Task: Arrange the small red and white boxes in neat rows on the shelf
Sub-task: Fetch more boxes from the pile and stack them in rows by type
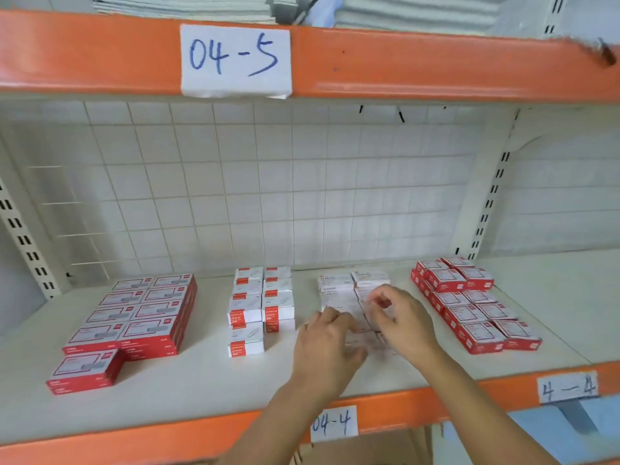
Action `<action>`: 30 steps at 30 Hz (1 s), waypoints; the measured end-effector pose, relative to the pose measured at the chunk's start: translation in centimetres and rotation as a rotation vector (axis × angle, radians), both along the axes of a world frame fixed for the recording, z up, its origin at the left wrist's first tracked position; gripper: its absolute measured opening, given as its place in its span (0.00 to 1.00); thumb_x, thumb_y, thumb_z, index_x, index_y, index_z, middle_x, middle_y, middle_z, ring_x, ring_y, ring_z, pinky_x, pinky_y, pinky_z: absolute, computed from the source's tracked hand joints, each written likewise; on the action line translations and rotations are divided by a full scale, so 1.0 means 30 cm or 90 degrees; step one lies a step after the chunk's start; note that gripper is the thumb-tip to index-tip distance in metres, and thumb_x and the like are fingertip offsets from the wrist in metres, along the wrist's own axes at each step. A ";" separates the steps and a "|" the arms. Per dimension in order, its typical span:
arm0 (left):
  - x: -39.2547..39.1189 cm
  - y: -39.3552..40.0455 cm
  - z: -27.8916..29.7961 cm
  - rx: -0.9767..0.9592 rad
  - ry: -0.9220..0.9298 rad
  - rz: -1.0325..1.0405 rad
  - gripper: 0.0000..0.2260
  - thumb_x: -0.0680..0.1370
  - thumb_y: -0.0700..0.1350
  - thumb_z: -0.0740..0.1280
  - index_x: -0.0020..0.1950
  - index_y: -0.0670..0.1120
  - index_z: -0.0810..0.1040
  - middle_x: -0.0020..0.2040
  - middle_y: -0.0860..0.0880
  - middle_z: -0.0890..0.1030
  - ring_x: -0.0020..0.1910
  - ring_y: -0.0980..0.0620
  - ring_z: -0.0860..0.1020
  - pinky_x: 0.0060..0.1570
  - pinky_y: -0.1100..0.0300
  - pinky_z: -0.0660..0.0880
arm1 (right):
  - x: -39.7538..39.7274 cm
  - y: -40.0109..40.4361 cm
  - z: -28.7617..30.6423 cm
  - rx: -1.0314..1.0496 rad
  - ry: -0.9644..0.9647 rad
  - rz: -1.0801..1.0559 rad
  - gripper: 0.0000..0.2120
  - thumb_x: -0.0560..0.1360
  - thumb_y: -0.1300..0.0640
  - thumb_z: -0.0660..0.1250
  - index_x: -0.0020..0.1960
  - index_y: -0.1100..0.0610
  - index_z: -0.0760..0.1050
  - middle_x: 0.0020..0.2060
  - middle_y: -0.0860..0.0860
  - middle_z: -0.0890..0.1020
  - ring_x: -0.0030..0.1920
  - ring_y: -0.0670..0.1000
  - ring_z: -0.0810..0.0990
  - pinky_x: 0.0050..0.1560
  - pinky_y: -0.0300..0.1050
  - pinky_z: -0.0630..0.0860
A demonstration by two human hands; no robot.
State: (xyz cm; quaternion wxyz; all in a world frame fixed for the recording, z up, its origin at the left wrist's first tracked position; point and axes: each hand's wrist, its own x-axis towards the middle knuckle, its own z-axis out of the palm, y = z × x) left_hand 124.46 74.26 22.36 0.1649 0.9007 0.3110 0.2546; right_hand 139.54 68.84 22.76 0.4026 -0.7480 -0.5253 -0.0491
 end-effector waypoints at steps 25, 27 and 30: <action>0.120 0.021 0.050 0.020 0.060 0.131 0.17 0.76 0.49 0.68 0.63 0.52 0.70 0.59 0.54 0.74 0.57 0.52 0.70 0.49 0.59 0.70 | 0.217 -0.102 0.010 -0.202 -0.145 0.116 0.18 0.73 0.49 0.68 0.62 0.48 0.70 0.58 0.44 0.70 0.59 0.47 0.68 0.59 0.43 0.65; 0.155 0.069 0.077 0.018 0.069 0.148 0.17 0.76 0.49 0.67 0.64 0.52 0.69 0.60 0.53 0.73 0.59 0.51 0.70 0.50 0.57 0.72 | 0.234 -0.047 0.033 -0.175 -0.137 0.081 0.19 0.73 0.52 0.68 0.63 0.49 0.71 0.59 0.45 0.71 0.60 0.49 0.68 0.57 0.41 0.64; 0.208 0.144 0.085 0.030 0.131 0.156 0.18 0.78 0.49 0.65 0.67 0.52 0.68 0.63 0.52 0.72 0.63 0.51 0.68 0.54 0.56 0.71 | 0.259 0.038 0.047 -0.198 -0.139 0.033 0.19 0.74 0.53 0.68 0.64 0.48 0.71 0.59 0.47 0.70 0.60 0.51 0.67 0.56 0.41 0.64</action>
